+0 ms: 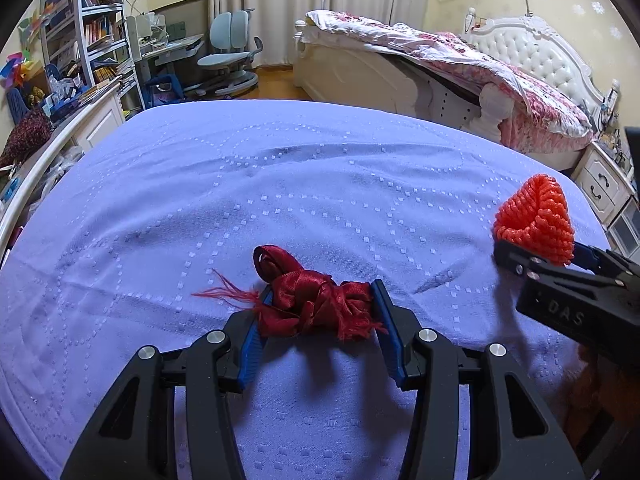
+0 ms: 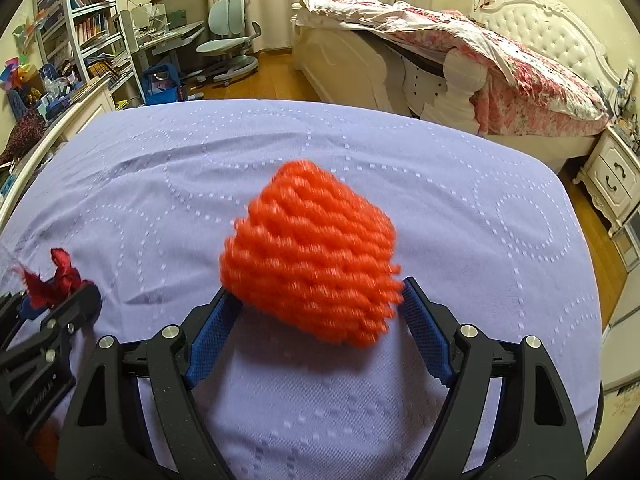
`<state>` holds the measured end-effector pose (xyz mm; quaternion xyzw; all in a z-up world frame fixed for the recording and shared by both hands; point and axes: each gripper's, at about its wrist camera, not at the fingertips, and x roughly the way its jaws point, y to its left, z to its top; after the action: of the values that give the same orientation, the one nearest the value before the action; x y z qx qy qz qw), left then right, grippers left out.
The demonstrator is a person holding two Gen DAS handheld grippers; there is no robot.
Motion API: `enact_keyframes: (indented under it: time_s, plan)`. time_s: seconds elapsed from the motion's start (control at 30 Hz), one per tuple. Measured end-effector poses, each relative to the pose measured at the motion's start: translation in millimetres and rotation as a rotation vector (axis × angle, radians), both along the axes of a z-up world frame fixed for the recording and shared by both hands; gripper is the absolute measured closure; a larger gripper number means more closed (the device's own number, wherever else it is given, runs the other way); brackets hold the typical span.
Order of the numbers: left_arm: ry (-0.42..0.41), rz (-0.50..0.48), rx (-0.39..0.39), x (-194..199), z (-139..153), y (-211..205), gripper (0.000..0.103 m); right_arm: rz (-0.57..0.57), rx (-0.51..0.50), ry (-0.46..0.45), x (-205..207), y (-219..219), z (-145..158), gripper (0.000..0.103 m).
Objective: Collect trash
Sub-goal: 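Grasp the orange foam net with the right gripper, then carry the red bag in the left gripper and orange net in the right over the bin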
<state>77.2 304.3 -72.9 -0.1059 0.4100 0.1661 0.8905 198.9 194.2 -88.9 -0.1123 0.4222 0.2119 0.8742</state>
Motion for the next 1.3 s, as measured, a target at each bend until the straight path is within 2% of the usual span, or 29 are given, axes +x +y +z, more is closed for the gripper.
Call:
enact_keyframes:
  time_s: [0.17, 0.2, 0.23, 0.27, 0.47, 0.67, 0.83, 1.3]
  plan:
    - [-0.005, 0.0, -0.006, 0, 0, 1, 0.054, -0.003, -0.008, -0.002, 10, 6, 0, 0.024]
    - [-0.005, 0.0, -0.007, 0, 0, 1, 0.054, -0.005, -0.006, -0.009, 9, 6, 1, 0.026]
    - [-0.007, 0.0, -0.01, -1, 0, 2, 0.054, -0.004, -0.005, -0.01, 10, 6, 1, 0.035]
    - [-0.007, 0.0, -0.01, -1, 0, 2, 0.054, -0.002, -0.004, -0.01, 9, 7, 1, 0.038]
    - [-0.017, 0.004, -0.017, -4, 2, 2, 0.054, 0.007, 0.0, -0.013, 3, 1, 3, 0.049]
    - [-0.02, -0.007, -0.007, -12, 4, -7, 0.054, 0.015, 0.013, -0.008, -22, -19, 5, 0.05]
    - [-0.024, -0.014, -0.034, -22, 5, -16, 0.054, 0.024, 0.027, -0.001, -45, -37, 6, 0.05]
    - [-0.037, -0.072, -0.014, -53, 5, -64, 0.054, 0.018, 0.045, -0.009, -101, -90, 6, 0.049]
